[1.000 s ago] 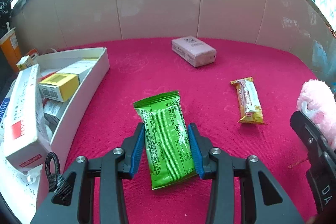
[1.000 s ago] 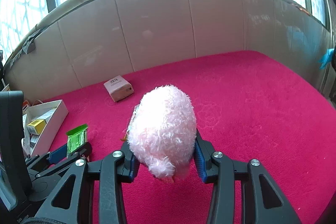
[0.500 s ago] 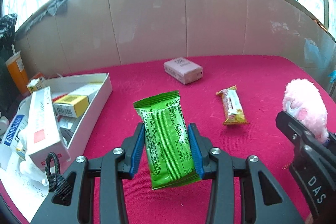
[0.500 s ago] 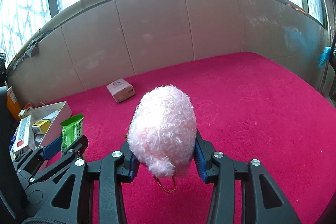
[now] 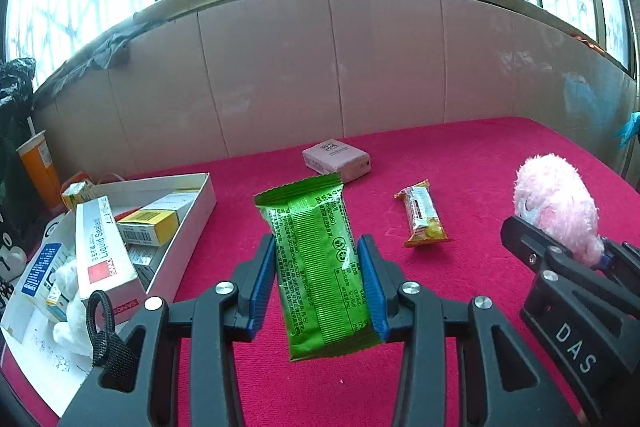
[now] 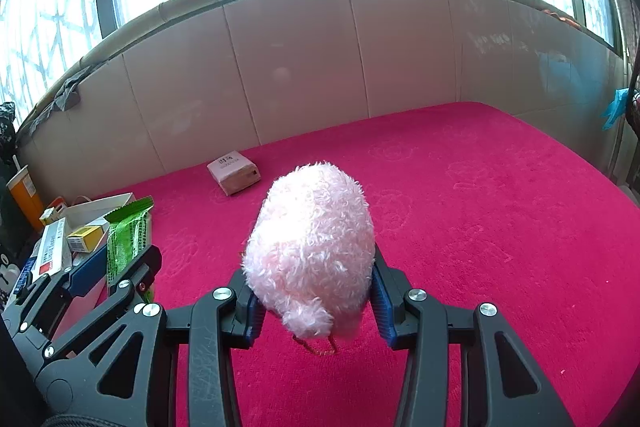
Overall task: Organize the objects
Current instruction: 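Lift the green wrapper and pink plush with both tools toward the tray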
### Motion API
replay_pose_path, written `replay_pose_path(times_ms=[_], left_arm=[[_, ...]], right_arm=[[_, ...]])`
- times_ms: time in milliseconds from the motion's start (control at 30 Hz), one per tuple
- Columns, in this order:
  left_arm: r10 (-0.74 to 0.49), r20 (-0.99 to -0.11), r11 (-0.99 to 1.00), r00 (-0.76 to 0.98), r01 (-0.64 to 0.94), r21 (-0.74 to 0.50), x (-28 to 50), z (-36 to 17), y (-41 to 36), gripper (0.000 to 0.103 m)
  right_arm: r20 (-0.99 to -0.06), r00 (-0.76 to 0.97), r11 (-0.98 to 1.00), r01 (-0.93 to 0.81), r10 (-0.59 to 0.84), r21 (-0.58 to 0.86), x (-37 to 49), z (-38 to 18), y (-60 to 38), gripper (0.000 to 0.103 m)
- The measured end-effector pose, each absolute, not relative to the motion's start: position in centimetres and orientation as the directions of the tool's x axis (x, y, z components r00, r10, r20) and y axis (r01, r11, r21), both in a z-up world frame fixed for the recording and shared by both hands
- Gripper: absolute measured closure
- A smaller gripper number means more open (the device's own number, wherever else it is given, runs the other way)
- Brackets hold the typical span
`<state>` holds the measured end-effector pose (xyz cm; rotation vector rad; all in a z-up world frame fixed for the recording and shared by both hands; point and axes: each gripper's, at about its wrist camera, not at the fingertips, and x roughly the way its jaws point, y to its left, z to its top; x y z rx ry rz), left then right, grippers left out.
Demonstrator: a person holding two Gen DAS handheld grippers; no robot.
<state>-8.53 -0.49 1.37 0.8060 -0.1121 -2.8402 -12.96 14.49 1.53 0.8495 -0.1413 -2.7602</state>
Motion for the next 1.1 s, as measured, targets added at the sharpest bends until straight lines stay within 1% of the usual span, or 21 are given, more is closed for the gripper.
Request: replay_pose_path(times_ms=[200, 1100], left_arm=[[-0.200, -0.498, -0.979, -0.844, 0.153, 0.134, -8.1, 1.5, -0.3, 0.063], [-0.198, -0.491, -0.980, -0.848, 0.156, 0.127, -6.3, 1.5, -1.4, 0.063]], right_arm=[[-0.536, -0.802, -0.965, 0.203, -0.263, 0.169, -12.5, 1.6, 14.7, 0.054], [-0.530, -0.810, -0.967, 0.212, -0.253, 0.139, -9.8, 1.8, 14.7, 0.054]])
